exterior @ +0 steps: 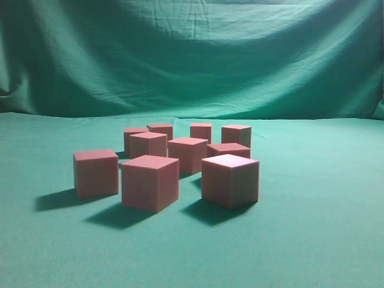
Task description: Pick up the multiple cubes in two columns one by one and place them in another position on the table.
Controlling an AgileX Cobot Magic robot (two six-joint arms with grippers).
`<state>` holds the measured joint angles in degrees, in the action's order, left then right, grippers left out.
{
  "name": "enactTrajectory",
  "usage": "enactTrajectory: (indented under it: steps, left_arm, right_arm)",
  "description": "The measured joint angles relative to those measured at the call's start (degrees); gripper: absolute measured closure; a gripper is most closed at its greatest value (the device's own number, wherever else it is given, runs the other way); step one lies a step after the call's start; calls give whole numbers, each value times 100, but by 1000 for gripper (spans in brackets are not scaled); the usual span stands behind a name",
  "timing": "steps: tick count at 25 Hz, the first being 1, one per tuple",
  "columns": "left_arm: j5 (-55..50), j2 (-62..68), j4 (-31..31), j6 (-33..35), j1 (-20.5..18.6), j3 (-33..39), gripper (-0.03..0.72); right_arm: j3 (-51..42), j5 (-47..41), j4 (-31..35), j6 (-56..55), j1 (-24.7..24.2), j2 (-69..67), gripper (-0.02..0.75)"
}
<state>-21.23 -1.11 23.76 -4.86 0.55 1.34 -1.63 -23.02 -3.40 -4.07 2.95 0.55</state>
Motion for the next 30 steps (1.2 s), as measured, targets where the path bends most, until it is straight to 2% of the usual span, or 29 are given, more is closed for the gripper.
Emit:
enactTrajectory:
  steps: [30]
  left_arm:
    - [0,0,0,0,0,0,688]
  right_arm:
    - [0,0,0,0,-16,0,738]
